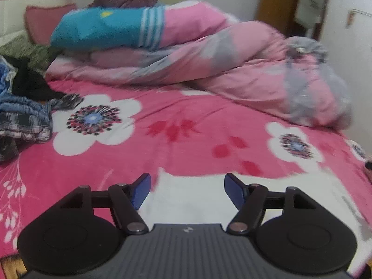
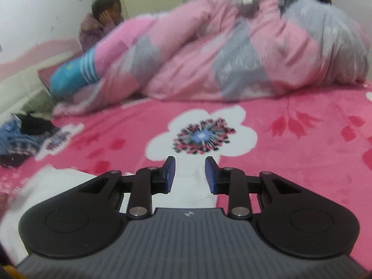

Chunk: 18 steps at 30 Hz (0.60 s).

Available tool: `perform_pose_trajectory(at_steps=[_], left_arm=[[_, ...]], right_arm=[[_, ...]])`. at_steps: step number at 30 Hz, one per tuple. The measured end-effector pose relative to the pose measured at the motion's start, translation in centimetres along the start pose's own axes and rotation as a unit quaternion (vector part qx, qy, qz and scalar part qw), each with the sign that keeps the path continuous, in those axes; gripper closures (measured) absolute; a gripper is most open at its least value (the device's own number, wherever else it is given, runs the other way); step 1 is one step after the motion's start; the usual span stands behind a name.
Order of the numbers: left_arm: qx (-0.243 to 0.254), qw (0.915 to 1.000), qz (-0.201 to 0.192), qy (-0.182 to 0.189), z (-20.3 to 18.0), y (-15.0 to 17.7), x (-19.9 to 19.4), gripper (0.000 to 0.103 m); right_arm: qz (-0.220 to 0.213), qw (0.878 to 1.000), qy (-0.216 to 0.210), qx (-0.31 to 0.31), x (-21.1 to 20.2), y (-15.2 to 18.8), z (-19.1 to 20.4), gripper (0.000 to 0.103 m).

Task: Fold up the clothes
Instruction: 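Lift the pinched hem with both grippers and fold it over the sweatshirt body, then open both grippers and release the folded hem onto the sweatshirt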

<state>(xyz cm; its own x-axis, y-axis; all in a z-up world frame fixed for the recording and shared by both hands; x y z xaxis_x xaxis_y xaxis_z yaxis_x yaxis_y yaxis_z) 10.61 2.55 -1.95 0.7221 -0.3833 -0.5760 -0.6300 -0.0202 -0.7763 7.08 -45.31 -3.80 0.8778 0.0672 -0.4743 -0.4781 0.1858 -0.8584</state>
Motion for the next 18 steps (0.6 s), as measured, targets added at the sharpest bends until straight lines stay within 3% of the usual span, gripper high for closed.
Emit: perform_pose_trajectory(at_steps=[5,10,13,15,18], left_arm=[[0.014,0.9987,0.013,0.046,-3.4,4.8,-3.7,0.03],[-0.013,0.9958,0.045,0.078,-3.7,10.6,-4.7,0.03],[-0.026,0.9955,0.058,0.07,-3.0,12.9,-4.3,0.03],[-0.022,0.9963,0.059,0.059,-2.5,13.5,-3.8,0.031],[-0.024,0.9972,0.053,0.047,-1.9,13.6,-3.5,0.031]], right_arm=[[-0.036,0.998,0.0,0.048,-9.3,1.3,-0.2,0.082],[0.012,0.987,0.025,0.157,-13.9,8.8,-1.6,0.08],[0.041,0.96,0.023,0.277,-14.7,13.9,-3.3,0.08],[0.051,0.931,0.004,0.362,-14.8,16.7,-4.3,0.079],[0.069,0.894,-0.026,0.442,-13.9,18.8,-4.5,0.076]])
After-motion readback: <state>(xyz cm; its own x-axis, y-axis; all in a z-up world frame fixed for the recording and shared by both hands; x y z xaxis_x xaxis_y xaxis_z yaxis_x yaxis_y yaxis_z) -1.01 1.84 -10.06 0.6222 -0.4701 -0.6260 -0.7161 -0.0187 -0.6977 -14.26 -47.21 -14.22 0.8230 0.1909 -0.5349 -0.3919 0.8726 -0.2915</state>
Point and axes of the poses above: each gripper's, at about its wrist camera, not at the fingertips, and x roughly the way its jaws point, z to its left, y to its underside, the point moved 7 cm from there along x, roughly the way its jaws point, and after that the axes turned 7 degrees about y, right-handed, at the moved point
